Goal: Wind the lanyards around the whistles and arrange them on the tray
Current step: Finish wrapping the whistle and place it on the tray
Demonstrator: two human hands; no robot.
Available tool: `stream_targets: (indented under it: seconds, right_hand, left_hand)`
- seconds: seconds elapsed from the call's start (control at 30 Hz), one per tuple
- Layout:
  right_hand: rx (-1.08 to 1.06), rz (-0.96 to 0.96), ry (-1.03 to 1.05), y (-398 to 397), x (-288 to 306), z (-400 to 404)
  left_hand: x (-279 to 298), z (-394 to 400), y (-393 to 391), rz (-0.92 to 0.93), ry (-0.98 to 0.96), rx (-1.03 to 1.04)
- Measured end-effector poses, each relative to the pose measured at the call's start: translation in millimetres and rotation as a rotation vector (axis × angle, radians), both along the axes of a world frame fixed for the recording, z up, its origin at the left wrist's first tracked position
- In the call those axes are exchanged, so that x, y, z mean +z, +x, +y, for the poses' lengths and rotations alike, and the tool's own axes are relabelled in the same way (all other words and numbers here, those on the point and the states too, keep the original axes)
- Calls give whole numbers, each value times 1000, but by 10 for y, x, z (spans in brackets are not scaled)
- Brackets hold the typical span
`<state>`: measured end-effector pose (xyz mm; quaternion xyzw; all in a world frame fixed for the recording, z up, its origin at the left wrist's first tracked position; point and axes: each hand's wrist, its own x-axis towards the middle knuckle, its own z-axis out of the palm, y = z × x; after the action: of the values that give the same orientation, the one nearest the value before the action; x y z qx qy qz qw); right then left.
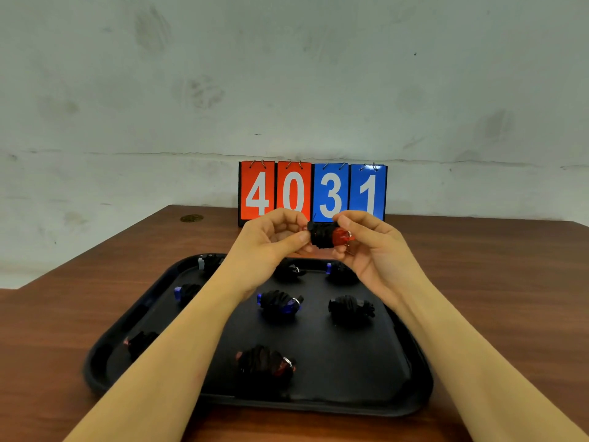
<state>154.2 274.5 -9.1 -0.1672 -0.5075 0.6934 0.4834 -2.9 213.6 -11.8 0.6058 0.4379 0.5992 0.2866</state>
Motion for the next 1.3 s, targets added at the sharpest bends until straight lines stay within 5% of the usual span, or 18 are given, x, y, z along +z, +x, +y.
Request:
stream_targets:
  seconds: [0.23,0.5,0.9,1.3]
  right_hand:
    - [-14,113,113,-47,-86,-18]
    - [-191,-72,296,-45,-79,-84]
    - [-244,-258,390,5,-46,-54]
    - [-288,-277,304,-30,-72,-18]
  left_hand:
    - [-8,25,-1,-86,5,63]
    - [-10,36,12,-158,2,101]
    - [-46,-8,31,399,70,192]
    - [-86,5,95,353,92,254]
